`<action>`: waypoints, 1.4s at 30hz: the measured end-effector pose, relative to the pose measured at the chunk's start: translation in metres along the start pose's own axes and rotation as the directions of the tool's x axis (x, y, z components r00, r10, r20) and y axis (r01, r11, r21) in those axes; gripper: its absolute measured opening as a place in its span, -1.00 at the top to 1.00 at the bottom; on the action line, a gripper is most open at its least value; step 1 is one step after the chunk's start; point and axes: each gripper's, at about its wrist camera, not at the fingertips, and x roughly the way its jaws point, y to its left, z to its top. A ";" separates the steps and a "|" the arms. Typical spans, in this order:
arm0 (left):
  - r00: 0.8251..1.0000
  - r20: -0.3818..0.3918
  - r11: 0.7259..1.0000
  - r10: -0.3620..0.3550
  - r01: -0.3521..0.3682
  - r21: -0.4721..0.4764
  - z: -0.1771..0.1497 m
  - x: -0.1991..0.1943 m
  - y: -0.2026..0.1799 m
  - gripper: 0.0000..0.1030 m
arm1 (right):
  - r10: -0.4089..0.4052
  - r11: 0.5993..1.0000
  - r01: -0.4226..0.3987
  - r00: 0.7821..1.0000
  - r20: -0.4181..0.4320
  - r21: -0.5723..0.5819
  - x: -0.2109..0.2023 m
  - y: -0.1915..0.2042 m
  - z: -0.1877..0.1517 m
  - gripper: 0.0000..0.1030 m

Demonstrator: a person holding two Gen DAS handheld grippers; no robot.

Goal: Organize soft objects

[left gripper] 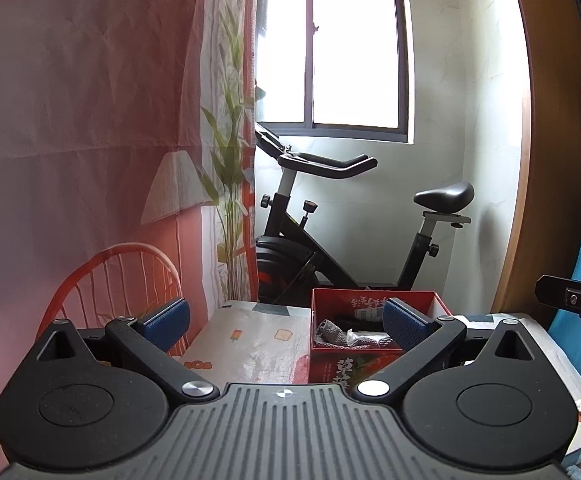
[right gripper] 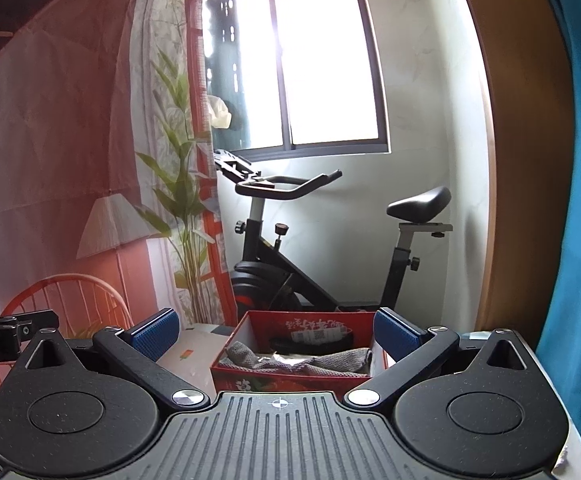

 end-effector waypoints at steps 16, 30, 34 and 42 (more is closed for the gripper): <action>1.000 0.021 1.000 0.013 -0.014 0.013 -0.002 -0.006 -0.004 -1.00 | 0.001 1.000 -0.001 1.000 0.016 -0.004 -0.005 0.000 -0.003 -1.00; 0.999 0.043 1.000 -0.007 0.006 0.011 -0.002 -0.011 0.001 -1.00 | -0.011 1.000 0.012 0.999 0.044 -0.014 -0.010 0.003 -0.005 -1.00; 0.999 0.046 1.000 -0.012 0.012 0.012 -0.002 -0.011 0.003 -1.00 | -0.010 1.000 0.011 0.999 0.044 -0.014 -0.010 0.002 -0.005 -1.00; 0.998 0.056 1.000 -0.011 0.010 0.020 -0.001 -0.011 0.003 -1.00 | -0.012 1.000 0.013 0.999 0.045 -0.012 -0.010 0.003 -0.005 -0.99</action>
